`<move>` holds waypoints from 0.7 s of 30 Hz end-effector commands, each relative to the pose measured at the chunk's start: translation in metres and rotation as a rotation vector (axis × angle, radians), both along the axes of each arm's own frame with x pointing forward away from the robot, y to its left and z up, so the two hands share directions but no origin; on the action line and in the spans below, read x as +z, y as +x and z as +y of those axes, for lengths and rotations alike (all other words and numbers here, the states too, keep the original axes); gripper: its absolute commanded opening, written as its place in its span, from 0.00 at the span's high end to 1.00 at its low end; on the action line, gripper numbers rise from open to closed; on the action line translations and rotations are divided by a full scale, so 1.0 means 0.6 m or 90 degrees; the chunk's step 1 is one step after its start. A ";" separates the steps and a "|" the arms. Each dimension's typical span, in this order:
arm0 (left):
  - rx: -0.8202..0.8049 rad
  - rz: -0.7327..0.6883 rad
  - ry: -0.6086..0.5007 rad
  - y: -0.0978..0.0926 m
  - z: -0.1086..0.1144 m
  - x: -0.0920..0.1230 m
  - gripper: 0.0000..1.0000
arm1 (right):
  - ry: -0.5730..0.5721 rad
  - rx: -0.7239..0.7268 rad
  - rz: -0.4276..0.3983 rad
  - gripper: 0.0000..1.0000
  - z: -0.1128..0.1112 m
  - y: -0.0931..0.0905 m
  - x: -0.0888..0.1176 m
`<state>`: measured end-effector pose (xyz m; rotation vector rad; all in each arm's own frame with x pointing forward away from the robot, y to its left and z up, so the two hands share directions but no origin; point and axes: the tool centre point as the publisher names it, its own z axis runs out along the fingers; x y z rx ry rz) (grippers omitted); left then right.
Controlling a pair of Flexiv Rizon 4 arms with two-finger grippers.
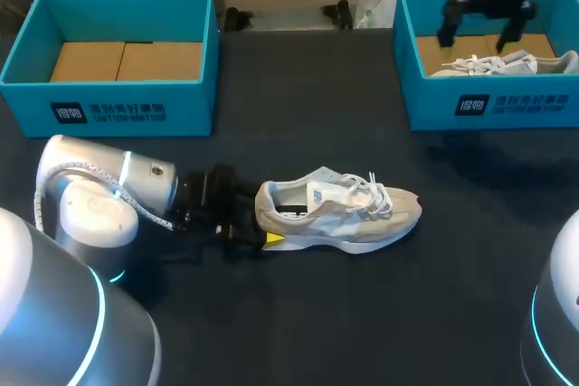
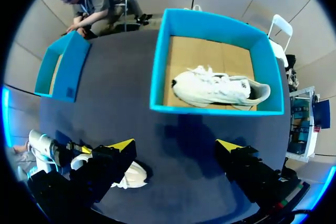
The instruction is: Take the shoe out of the shoebox, open the shoe tongue, remove and reinsert the insole, then place the shoe into the shoebox
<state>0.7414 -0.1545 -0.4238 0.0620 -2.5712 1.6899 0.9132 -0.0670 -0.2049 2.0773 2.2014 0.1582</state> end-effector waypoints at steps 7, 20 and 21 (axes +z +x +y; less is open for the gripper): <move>-0.001 0.000 0.001 0.000 0.000 0.000 1.00 | -0.044 0.034 -0.019 0.00 0.112 -0.093 -0.016; -0.001 0.000 0.001 0.000 0.000 0.000 1.00 | -0.063 0.086 0.008 0.00 0.228 -0.163 -0.052; -0.001 0.000 0.001 0.000 0.000 0.000 1.00 | -0.058 0.093 0.015 0.00 0.237 -0.168 -0.056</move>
